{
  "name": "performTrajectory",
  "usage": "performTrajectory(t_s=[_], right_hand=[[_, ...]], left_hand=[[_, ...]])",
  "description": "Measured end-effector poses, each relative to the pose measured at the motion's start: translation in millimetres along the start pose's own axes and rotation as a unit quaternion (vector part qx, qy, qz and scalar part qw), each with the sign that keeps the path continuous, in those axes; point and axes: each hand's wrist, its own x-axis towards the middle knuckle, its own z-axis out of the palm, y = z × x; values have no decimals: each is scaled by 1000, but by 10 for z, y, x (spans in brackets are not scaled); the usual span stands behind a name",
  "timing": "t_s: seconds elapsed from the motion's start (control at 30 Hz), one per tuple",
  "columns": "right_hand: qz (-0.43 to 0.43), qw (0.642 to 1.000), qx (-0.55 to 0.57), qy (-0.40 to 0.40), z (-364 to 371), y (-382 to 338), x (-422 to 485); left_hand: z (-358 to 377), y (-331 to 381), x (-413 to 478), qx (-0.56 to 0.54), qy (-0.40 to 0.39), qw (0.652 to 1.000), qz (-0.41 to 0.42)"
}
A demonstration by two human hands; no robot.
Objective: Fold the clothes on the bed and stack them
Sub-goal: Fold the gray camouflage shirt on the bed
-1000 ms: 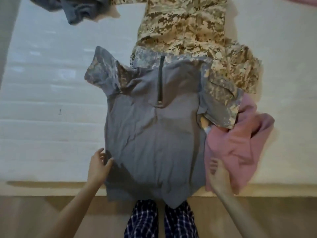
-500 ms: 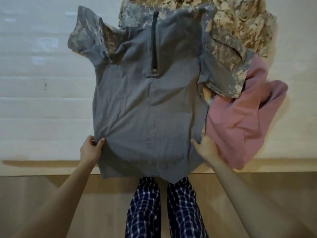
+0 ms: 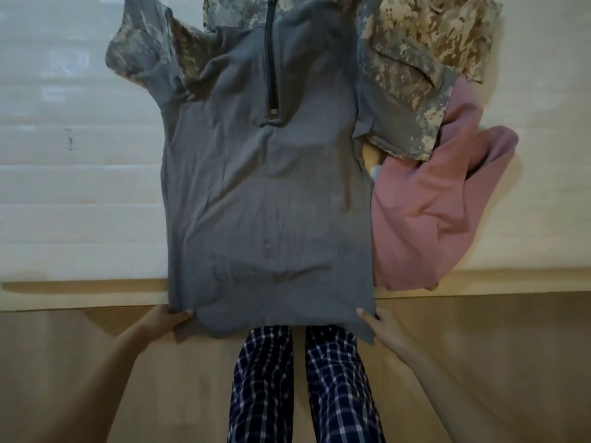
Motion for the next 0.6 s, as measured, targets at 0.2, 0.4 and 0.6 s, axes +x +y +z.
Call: performTrajectory(t_s=[0.2,0.4,0.6], right_hand=[[-34,983,-143,107,-4,-68,-131],[-223,911,-86,336,-633,-1386,17],[-338,798,-179,465,-1349,-2581,308]], left_hand=[[13,325,-324,89,224,970,43],[211,1633,-602,129,263,920,262],[408,2739,-460,227,286,844,392]])
